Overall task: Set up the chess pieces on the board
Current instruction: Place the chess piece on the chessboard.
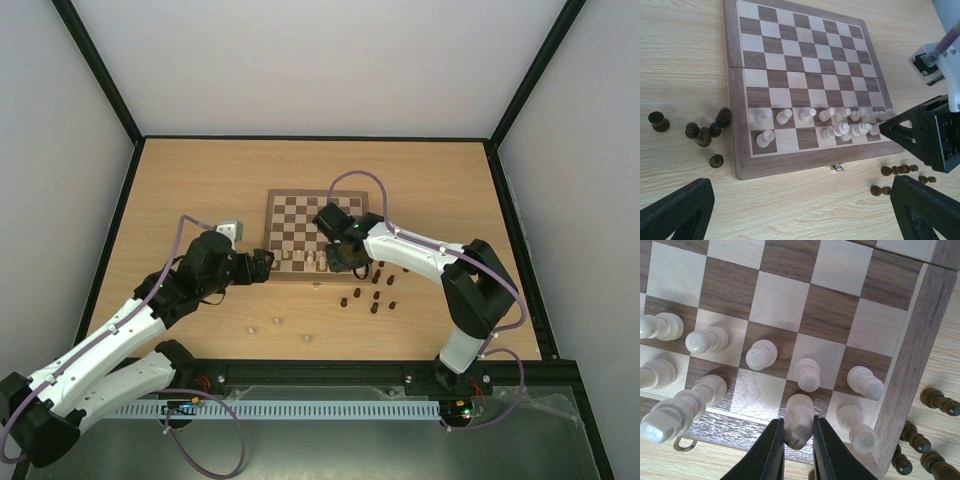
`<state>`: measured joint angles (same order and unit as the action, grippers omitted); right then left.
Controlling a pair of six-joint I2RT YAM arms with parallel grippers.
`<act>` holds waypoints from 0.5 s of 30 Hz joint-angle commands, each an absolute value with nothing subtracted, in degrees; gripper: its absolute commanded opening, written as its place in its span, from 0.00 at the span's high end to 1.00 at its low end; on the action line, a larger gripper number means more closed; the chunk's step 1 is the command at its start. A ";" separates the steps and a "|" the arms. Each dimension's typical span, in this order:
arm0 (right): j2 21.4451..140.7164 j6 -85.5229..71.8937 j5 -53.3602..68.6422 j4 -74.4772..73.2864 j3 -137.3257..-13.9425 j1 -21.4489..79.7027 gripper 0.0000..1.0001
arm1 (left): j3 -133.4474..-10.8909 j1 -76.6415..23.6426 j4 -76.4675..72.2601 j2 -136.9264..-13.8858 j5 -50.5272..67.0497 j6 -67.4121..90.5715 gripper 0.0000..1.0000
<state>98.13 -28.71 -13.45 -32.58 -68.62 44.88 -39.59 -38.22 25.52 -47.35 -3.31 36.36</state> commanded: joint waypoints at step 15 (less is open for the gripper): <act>98.38 -27.60 -12.32 -33.48 -66.44 44.55 0.69 | -41.72 -37.97 24.04 -48.67 -3.87 35.65 0.00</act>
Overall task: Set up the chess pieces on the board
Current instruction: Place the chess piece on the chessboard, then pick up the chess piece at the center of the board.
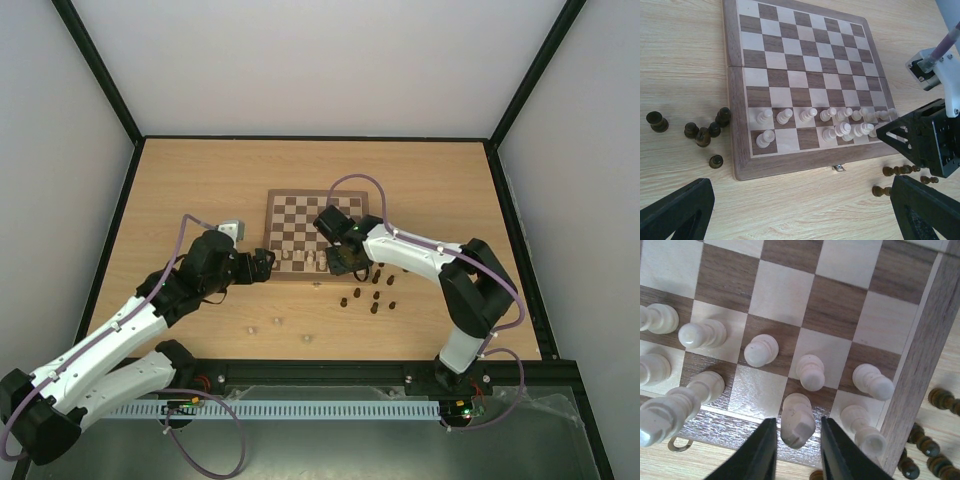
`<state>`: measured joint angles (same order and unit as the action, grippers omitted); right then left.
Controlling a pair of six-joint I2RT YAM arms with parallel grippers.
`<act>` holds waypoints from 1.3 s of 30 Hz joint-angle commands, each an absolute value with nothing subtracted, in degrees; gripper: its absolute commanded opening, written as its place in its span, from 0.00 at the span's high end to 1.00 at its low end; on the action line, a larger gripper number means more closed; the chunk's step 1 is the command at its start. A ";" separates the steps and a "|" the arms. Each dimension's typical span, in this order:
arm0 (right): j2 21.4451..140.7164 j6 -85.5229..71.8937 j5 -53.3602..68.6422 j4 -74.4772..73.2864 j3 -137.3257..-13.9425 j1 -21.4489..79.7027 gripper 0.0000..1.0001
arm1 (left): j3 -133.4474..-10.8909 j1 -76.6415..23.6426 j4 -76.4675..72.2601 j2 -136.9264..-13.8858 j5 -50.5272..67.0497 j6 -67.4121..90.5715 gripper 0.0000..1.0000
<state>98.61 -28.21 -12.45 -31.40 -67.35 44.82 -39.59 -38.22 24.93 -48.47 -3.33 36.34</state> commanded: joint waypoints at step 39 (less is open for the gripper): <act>104.33 -34.33 -4.48 -29.34 -81.16 75.68 0.58 | -63.78 -36.13 39.81 -21.34 -10.42 39.26 0.00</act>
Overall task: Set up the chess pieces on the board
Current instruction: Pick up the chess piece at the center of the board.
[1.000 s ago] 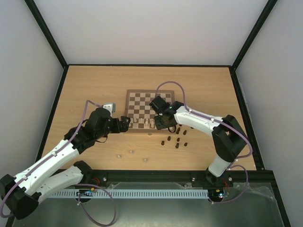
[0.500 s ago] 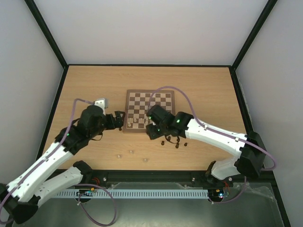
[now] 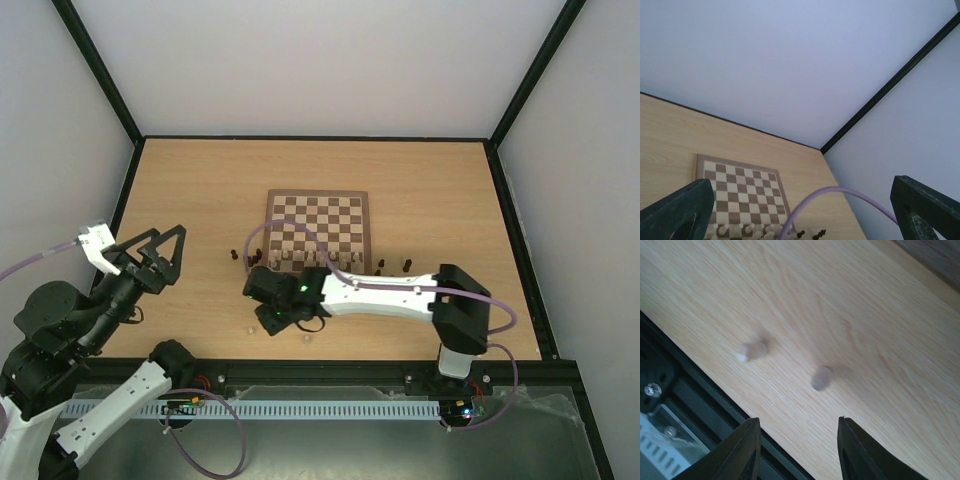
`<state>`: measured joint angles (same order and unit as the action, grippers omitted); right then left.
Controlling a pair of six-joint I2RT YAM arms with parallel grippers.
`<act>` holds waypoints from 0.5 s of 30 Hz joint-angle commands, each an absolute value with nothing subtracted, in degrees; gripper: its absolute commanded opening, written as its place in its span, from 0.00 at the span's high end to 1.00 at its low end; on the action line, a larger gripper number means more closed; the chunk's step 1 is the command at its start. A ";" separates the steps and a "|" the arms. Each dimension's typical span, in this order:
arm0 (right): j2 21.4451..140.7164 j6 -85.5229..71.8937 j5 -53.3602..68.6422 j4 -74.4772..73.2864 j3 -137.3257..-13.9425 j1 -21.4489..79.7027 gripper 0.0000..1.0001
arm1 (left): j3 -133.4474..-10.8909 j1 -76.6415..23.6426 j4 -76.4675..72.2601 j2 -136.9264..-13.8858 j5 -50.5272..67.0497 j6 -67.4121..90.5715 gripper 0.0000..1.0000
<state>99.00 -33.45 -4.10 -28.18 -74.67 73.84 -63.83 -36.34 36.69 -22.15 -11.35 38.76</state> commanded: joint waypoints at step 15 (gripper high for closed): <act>122.40 -35.58 -8.03 -38.96 -100.10 78.39 0.73 | -66.62 -36.14 43.72 -17.81 -8.80 39.32 0.01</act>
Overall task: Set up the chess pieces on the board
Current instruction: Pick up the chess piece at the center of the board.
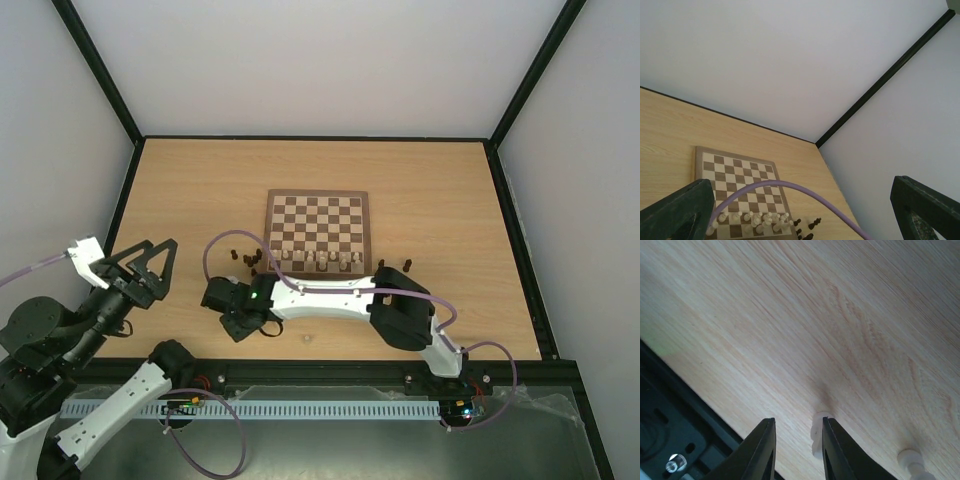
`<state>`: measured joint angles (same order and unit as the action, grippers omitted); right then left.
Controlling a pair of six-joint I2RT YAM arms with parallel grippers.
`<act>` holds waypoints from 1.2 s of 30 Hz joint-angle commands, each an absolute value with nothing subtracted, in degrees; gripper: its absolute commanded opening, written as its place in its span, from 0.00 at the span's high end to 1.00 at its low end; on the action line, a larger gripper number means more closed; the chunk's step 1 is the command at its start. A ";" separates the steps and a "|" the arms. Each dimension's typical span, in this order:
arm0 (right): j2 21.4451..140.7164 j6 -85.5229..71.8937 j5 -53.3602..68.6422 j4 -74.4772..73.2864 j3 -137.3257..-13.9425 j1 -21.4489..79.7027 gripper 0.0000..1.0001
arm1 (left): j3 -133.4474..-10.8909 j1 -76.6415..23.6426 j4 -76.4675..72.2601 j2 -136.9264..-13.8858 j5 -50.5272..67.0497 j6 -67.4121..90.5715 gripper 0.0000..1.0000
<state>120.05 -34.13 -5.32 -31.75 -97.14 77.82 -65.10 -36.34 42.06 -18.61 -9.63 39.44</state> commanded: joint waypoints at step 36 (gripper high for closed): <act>113.10 -34.07 -16.83 -45.56 -99.16 74.38 0.90 | -61.44 -36.12 42.65 -19.49 -7.91 38.64 0.00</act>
<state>120.77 -36.12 -12.91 -40.25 -98.94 77.89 -62.63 -36.34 43.62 -17.89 -8.58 39.40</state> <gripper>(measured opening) 0.100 0.994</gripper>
